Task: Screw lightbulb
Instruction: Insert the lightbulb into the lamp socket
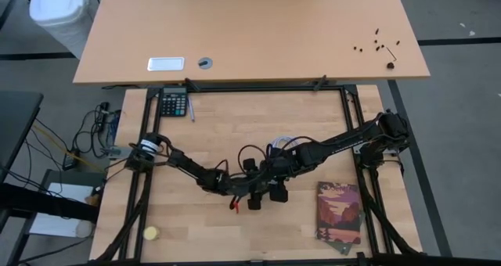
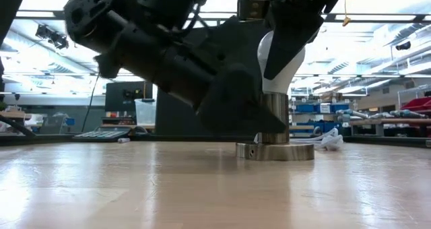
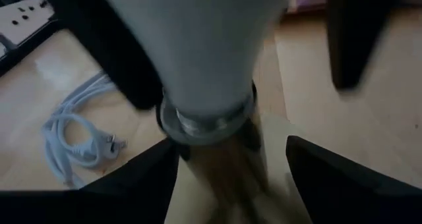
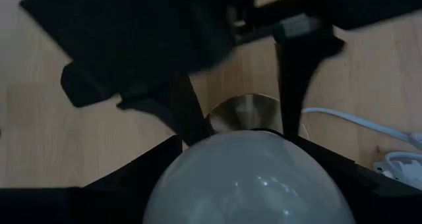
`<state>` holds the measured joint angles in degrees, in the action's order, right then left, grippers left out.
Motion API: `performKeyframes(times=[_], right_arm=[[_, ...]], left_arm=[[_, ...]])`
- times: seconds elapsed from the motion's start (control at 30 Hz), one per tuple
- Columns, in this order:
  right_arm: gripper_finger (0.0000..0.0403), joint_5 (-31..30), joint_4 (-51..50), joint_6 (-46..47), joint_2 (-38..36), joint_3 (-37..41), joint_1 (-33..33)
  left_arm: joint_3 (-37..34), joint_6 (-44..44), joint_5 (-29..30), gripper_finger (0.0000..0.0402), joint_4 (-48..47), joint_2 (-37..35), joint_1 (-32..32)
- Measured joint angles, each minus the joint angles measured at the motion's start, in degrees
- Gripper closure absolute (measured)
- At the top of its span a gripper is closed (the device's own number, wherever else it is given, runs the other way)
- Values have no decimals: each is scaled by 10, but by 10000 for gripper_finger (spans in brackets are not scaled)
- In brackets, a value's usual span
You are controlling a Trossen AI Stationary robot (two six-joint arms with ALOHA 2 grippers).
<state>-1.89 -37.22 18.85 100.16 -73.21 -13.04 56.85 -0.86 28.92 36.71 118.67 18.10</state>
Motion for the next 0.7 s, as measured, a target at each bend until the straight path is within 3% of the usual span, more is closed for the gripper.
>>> performKeyframes(times=[0.3, 0.7], right_arm=[[123, -3, 0, 0, 0, 0, 0], [123, -3, 10, 4, 0, 1, 0]], left_arm=[[-130, 11, 2, 141, 255, 0, 5], [-105, 0, -46, 142, 268, 21, -26]])
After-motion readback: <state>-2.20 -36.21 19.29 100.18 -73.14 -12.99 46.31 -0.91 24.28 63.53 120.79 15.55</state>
